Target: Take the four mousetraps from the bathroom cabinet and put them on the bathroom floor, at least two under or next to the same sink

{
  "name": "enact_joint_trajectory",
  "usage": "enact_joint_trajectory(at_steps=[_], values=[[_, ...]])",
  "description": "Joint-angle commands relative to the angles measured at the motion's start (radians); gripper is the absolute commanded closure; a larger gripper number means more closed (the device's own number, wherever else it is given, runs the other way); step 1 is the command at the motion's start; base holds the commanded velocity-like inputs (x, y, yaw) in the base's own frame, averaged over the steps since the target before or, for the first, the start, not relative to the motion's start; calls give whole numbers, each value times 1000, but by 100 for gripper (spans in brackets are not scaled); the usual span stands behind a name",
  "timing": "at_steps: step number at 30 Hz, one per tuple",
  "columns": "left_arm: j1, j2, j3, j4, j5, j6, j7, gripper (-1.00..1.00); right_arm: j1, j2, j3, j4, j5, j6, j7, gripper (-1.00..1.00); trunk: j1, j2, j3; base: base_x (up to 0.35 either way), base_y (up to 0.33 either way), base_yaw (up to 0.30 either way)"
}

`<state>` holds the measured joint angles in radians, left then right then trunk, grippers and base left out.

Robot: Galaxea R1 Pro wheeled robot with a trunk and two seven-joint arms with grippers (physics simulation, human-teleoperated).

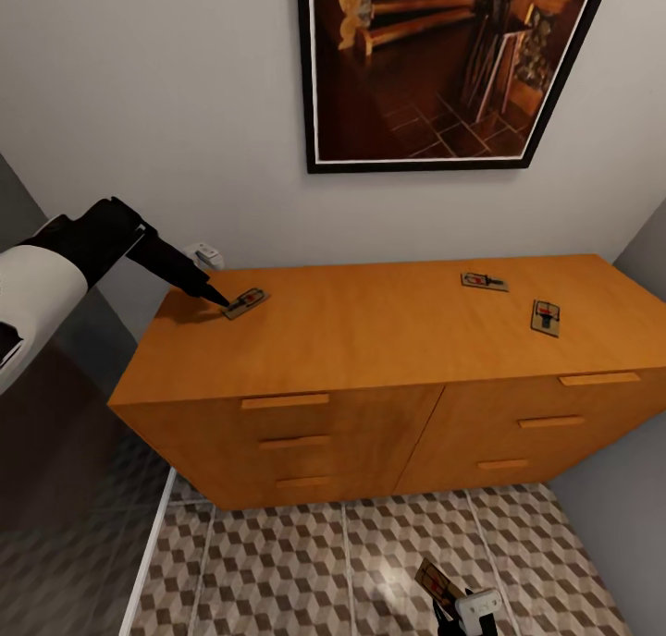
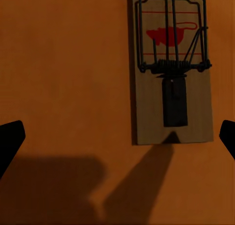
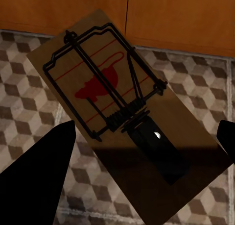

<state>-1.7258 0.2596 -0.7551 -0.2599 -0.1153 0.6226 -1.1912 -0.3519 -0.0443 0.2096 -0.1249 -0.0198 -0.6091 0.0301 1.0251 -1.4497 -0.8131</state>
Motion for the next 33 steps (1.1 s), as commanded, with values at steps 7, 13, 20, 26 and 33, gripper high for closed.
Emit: enact_joint_trajectory(at_steps=[7, 13, 20, 26, 33], values=[[0, -8, 3, -2, -10, 11, -5, -100, 0, 0, 1, 1, -2, -3, 4, 100, 0, 0, -1, 0, 0, 0], [0, -22, 2, -2, -10, 11, -5, -100, 0, 0, 1, 1, -2, -3, 4, 100, 0, 0, -1, 0, 0, 0], [0, -24, 2, -2, -11, 11, -5, -100, 0, 0, 2, 1, -2, -3, 4, 100, 0, 0, -1, 0, 0, 0], [0, -31, 2, -2, -11, 11, -5, -100, 0, 0, 2, 1, -2, -5, 4, 100, 0, 0, -1, 0, 0, 0], [0, -46, 2, -2, -11, 11, -5, -100, 0, 0, 2, 1, -2, -6, 4, 100, 0, 0, -1, 0, 0, 0]])
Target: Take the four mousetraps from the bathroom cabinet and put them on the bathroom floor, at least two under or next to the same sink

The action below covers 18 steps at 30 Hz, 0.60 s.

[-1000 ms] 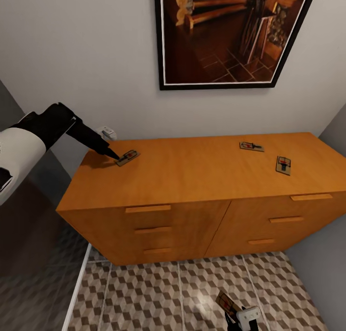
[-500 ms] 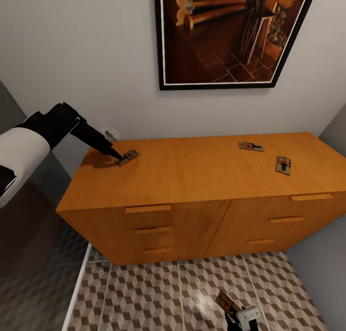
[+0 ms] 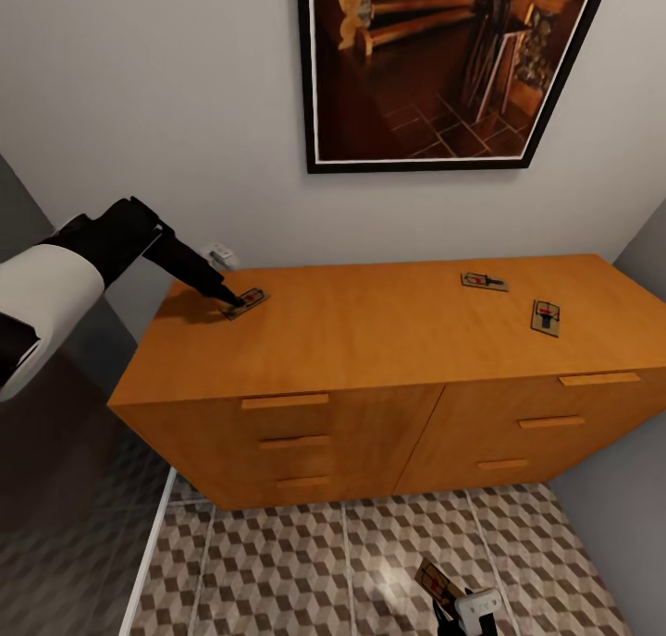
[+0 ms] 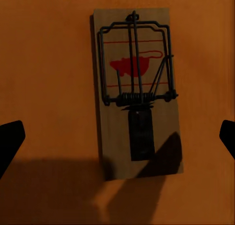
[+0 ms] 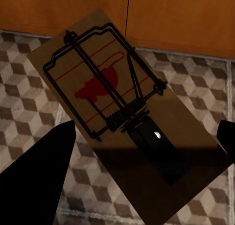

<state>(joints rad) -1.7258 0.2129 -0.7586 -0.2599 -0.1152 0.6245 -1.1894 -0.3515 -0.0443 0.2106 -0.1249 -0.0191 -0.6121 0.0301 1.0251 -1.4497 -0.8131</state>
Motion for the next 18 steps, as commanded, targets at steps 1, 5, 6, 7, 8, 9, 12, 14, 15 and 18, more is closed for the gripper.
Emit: enact_joint_trajectory(at_steps=[1, 5, 6, 7, 8, 9, 12, 14, 15, 18], values=[[0, -3, 5, -2, -11, 10, -6, -100, -1, 0, 1, 1, -2, -3, 4, 100, 0, 0, -1, 0, 0, 0], [0, -11, 5, -2, -11, 10, -6, -100, -1, 0, 1, 1, -2, -3, 4, 100, 0, 0, -1, 0, 0, 0], [0, -12, 5, -2, -11, 10, -6, -100, 0, 0, 1, 1, -2, -3, 4, 100, 0, 0, -1, 0, 0, 0], [0, -13, 5, -2, -11, 11, -6, -100, 0, 0, 1, 1, -2, -3, 4, 100, 0, 0, -1, 0, 0, 0], [0, -13, 5, -2, -11, 11, -6, -100, 0, 0, 1, 1, -2, -3, 4, 100, 0, 0, -1, 0, 0, 0], [0, -13, 5, -2, -11, 11, -6, -100, 0, 0, 1, 1, -2, -3, 4, 100, 0, 0, -1, 0, 0, 0], [0, -13, 5, -2, -11, 11, -6, -100, 0, 0, 1, 1, -2, -3, 4, 100, 0, 0, -2, 0, 0, 0], [0, -13, 5, -2, -11, 11, -6, -100, 0, 0, 1, 1, -2, -3, 4, 100, 0, 0, -4, 0, 0, 0], [0, -13, 5, -2, -11, 11, -6, -100, 0, 0, 1, 1, -2, -3, 4, 100, 0, 0, -5, 0, 0, 0], [0, -14, 5, -2, -11, 11, -6, -100, -1, 0, 1, 1, -2, -3, 4, 100, 0, 0, -8, 0, 0, 0]])
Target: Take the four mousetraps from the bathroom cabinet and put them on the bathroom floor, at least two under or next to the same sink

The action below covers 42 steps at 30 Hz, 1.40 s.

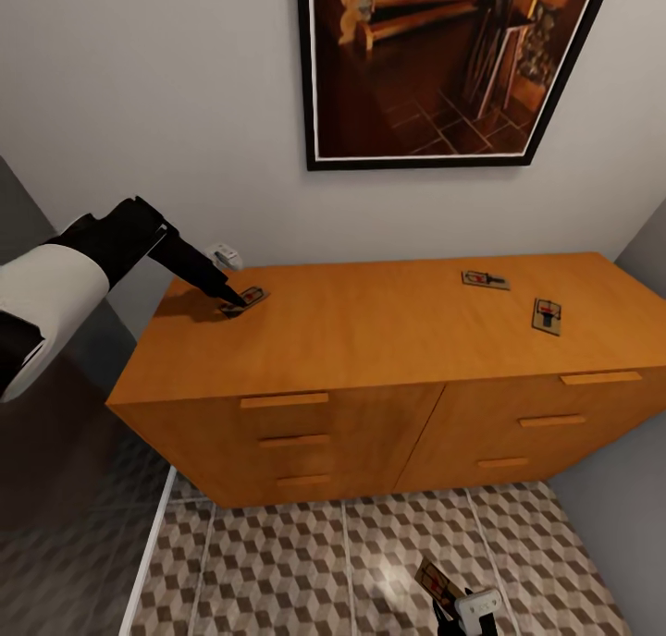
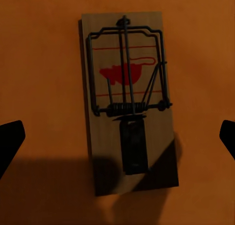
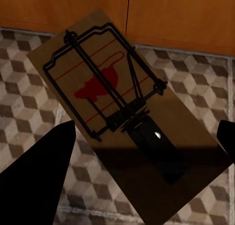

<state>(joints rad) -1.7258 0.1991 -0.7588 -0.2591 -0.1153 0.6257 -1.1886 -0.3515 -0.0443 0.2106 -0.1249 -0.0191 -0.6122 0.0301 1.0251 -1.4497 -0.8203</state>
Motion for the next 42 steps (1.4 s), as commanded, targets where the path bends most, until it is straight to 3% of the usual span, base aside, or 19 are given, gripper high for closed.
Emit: enact_joint_trajectory(at_steps=[1, 42], values=[[0, 0, 6, -2, -10, 9, -6, -100, -1, 0, 1, 1, -2, -3, 4, 100, 0, 0, -2, 0, 0, 0], [15, 0, 6, 3, -10, 9, -8, -100, -1, 0, 1, 1, -2, -3, 4, 100, 0, 0, -18, 0, 0, 0]])
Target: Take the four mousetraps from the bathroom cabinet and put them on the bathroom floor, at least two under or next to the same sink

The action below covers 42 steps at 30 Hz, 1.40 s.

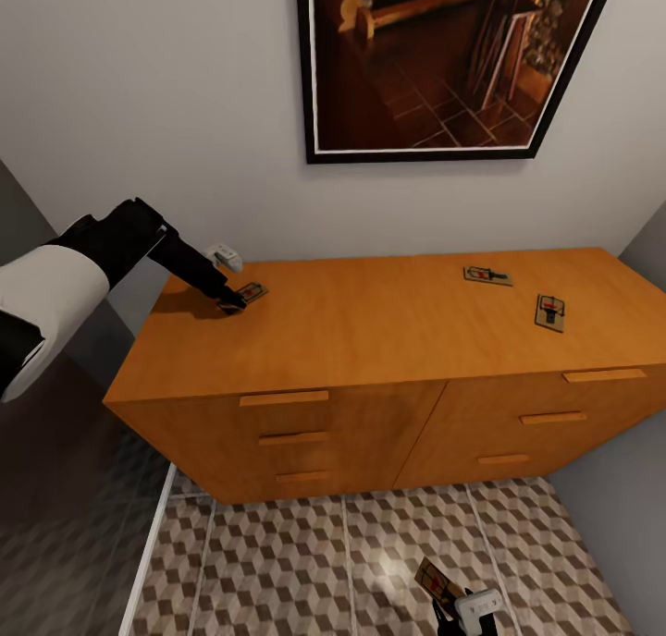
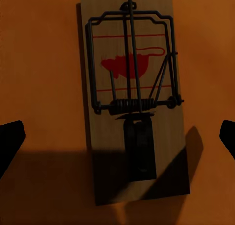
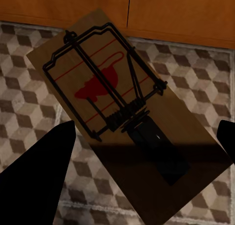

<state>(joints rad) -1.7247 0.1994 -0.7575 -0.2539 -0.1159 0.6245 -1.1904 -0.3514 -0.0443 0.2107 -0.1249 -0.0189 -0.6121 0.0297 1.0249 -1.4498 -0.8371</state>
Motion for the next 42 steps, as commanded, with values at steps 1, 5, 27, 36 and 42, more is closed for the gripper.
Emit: enact_joint_trajectory(at_steps=[1, 5, 27, 36, 42], values=[[18, 0, 4, -2, -10, 11, -6, -100, 0, 0, 1, 1, -3, -3, 4, 100, 0, 0, -1, 0, 0, 0], [22, 0, 4, -2, -10, 11, -6, 100, -1, 0, 1, 1, -3, -3, 4, 100, 0, 0, -1, 0, 0, 0], [24, 2, 4, -2, -10, 11, -6, 100, 0, 0, 1, 1, -3, -3, 4, 100, 0, 0, -1, 0, 0, 0], [24, 2, 4, -2, -10, 11, -6, 100, 0, 0, 1, 1, -3, -3, 4, 100, 0, 0, -1, -22, 0, 0], [24, 2, 4, -2, -10, 11, -6, 100, 0, 0, 1, 1, -3, -3, 4, 100, 0, 0, -1, -285, 0, 0]])
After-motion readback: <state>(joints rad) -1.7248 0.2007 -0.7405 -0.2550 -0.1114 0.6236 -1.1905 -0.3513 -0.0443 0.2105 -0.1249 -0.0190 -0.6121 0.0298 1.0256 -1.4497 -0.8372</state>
